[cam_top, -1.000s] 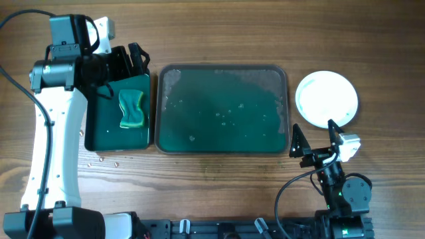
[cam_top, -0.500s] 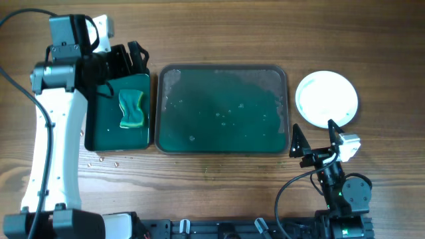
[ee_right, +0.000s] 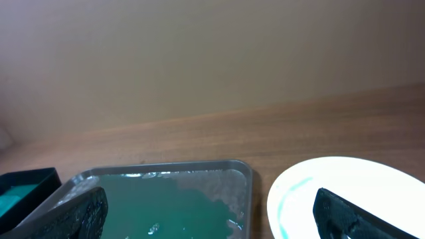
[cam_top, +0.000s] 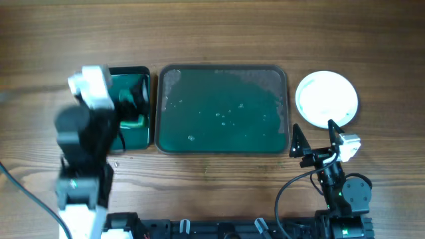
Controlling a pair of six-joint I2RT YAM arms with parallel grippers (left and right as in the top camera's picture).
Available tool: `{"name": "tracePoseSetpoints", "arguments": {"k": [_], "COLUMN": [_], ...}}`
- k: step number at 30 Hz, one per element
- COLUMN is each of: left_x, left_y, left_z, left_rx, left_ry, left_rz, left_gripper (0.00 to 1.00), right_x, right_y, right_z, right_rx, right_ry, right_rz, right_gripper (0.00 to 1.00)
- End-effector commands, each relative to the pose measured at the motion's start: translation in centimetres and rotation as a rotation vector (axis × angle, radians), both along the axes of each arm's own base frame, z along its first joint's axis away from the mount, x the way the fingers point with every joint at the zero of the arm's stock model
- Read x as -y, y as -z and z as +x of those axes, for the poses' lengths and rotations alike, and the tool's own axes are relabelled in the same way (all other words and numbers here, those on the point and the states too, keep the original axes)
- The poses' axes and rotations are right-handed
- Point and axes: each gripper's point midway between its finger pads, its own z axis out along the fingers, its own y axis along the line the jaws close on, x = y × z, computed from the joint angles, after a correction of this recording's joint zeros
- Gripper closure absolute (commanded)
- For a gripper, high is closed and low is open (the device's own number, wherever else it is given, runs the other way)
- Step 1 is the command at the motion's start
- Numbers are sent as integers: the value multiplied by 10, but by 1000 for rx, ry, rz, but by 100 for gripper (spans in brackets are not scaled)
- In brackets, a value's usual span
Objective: Clean dirty plates on tray and stack at the side
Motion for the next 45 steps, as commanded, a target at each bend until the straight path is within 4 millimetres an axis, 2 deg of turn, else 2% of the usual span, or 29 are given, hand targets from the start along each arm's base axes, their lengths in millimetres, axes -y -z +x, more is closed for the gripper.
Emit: {"name": "tracePoseSetpoints", "arguments": {"k": [1, 5, 8, 18, 23, 27, 45], "left_x": [-9, -15, -16, -20, -23, -23, -23], "left_y": [30, 54, 68, 105, 108, 118, 117], "left_z": [-28, -50, -59, -67, -71, -74, -74], "left_rx": [105, 197, 223, 212, 203, 165, 169], "left_ry": [-56, -100, -102, -124, -142, -145, -145], "left_rz": [9, -12, -13, -7, 3, 6, 5], "left_gripper": [0, 0, 0, 0, 0, 0, 0], "right_x": [2, 2, 2, 2, 2, 2, 2], "right_y": [-3, -3, -3, -3, -3, -3, -3], "right_z": [0, 0, 0, 0, 0, 0, 0], "right_rx": [13, 13, 13, 13, 13, 13, 13], "right_ry": [11, 11, 11, 11, 11, 11, 11], "right_rz": [9, 10, 9, 10, 10, 9, 9], "right_gripper": [0, 0, 0, 0, 1, 0, 0]}}
